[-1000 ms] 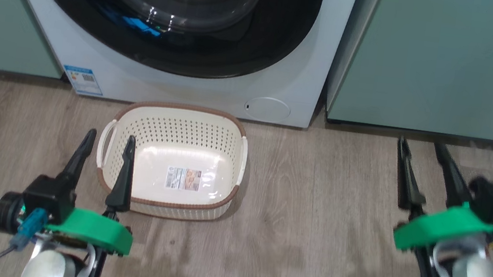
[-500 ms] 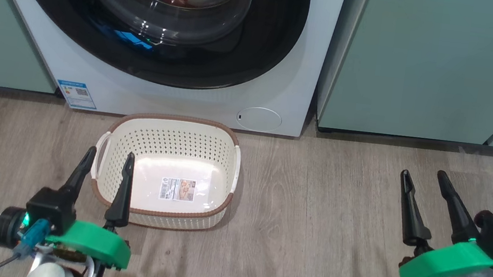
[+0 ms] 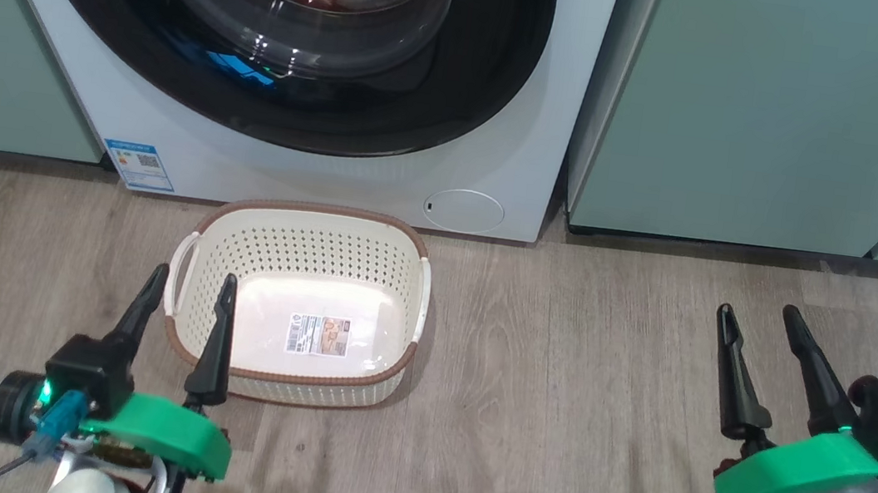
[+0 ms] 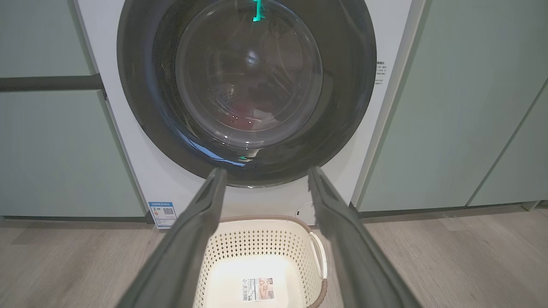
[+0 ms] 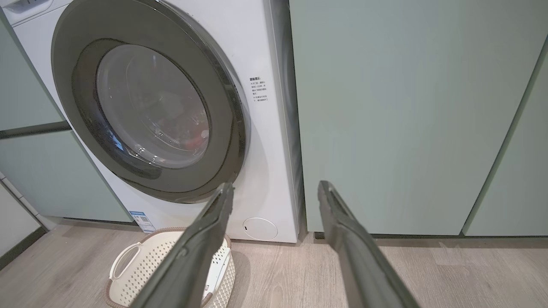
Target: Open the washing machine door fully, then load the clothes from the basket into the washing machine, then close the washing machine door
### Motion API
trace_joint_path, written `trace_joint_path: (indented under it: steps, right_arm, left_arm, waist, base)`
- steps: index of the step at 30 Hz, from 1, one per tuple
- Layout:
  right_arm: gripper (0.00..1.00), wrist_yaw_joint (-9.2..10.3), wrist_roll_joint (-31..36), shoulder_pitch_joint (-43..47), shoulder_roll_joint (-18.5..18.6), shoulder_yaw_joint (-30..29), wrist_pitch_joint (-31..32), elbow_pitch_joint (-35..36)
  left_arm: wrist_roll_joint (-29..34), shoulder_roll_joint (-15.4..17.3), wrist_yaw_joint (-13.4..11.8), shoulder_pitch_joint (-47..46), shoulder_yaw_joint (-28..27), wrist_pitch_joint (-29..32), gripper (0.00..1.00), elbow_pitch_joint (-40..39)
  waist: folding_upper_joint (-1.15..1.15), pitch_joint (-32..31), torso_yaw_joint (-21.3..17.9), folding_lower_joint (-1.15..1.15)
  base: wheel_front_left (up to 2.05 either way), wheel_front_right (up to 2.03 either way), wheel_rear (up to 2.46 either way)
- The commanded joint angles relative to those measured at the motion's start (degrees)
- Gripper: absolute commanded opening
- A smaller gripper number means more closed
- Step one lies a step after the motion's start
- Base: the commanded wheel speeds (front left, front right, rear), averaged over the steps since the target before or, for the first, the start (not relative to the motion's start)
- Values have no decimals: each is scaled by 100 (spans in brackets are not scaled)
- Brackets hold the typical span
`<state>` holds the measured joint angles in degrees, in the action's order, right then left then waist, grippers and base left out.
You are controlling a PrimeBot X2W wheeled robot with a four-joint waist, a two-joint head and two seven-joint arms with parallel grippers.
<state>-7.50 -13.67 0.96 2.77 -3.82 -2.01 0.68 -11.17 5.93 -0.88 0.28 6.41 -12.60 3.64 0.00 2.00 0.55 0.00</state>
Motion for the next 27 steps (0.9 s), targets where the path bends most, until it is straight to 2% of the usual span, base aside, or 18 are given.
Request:
trace_joint_path:
  steps: [1, 12, 13, 27]
  right_arm:
    - [100, 1, -14, -72, 11, 99, -10, 230]
    - [100, 1, -38, -66, 11, 94, -11, 232]
    - [0, 0, -2, 0, -4, -3, -3, -19]
    - [0, 0, -853, -69, 16, 6, 67, -252]
  left_arm:
    - [-26, 99, -49, -138, -166, -1, 100, -162]
    - [-62, 134, -89, -148, -136, -10, 100, -155]
    - [-6, 15, -54, 1, 48, -1, 0, 29]
    - [-855, -30, 40, -65, -89, 206, 0, 228]
  waist:
    - [0, -3, 5, 0]
    - [0, 13, 34, 0]
    - [0, 13, 33, 0]
    - [0, -7, 24, 0]
  base:
    - [0, 0, 0]
    - [0, 0, 0]
    - [0, 0, 0]
    - [0, 0, 0]
